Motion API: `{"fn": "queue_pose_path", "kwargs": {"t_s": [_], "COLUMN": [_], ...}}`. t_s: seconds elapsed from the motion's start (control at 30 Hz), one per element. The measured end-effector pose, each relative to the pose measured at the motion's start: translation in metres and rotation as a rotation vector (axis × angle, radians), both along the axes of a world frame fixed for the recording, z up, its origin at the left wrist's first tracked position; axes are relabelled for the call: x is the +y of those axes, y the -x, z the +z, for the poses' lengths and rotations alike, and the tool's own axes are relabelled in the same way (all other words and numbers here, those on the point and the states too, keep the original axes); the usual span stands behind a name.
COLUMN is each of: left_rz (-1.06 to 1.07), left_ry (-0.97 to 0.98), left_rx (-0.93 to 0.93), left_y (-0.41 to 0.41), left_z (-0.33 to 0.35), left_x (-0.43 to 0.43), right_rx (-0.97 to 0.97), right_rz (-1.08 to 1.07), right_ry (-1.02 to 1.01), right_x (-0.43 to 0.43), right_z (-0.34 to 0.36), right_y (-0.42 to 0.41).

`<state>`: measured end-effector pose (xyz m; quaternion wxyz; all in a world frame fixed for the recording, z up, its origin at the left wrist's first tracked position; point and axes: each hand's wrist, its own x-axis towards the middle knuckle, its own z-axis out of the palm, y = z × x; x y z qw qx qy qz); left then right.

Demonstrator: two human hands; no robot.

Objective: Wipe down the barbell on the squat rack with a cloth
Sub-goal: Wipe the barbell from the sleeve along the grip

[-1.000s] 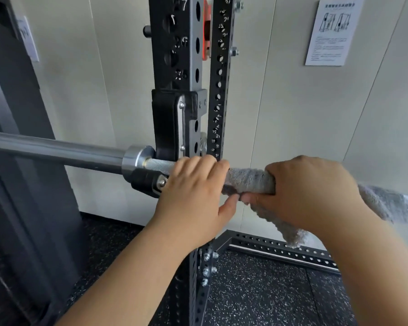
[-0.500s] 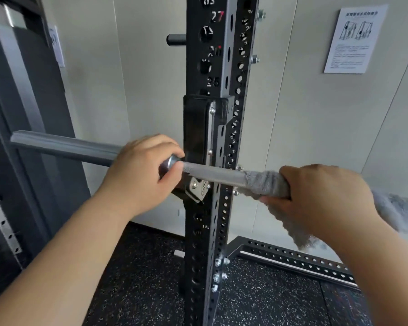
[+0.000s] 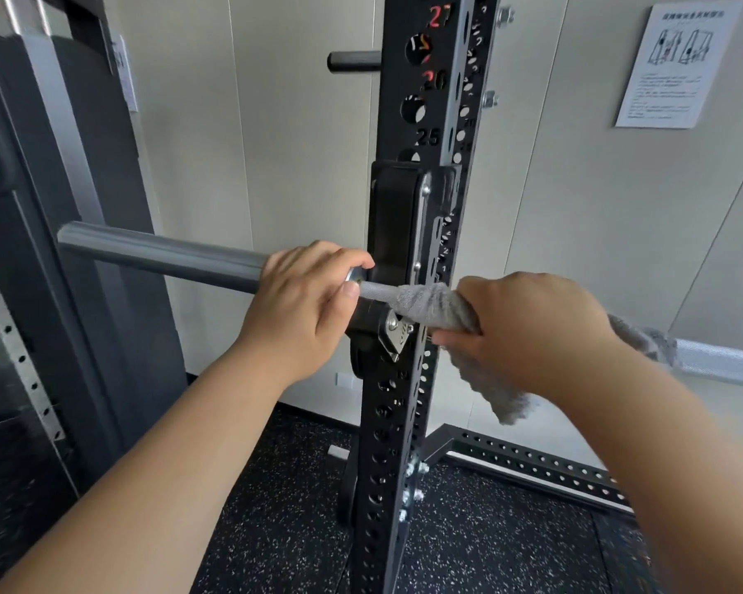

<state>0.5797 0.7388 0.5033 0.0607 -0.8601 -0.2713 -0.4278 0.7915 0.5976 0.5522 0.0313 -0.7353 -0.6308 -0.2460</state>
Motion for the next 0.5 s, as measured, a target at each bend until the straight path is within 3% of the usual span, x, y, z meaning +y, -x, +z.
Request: {"fn": "queue_pose_path", "kwargs": {"t_s": [0.23,0.5], "left_rz": [0.012,0.002], "left_ry": [-0.016,-0.005], "left_rx": [-0.032,-0.069], "left_y": [-0.002,-0.003], "left_z": [-0.002,-0.003], "left_x": [0.001,0.000], "right_rx": [0.066,0.012], "right_rz": [-0.005,0.151], "right_ry": [0.140,0.057], "right_x": [0.027,0.001], "right_z": [0.010,0.003], "right_y": [0.014,-0.002]}}
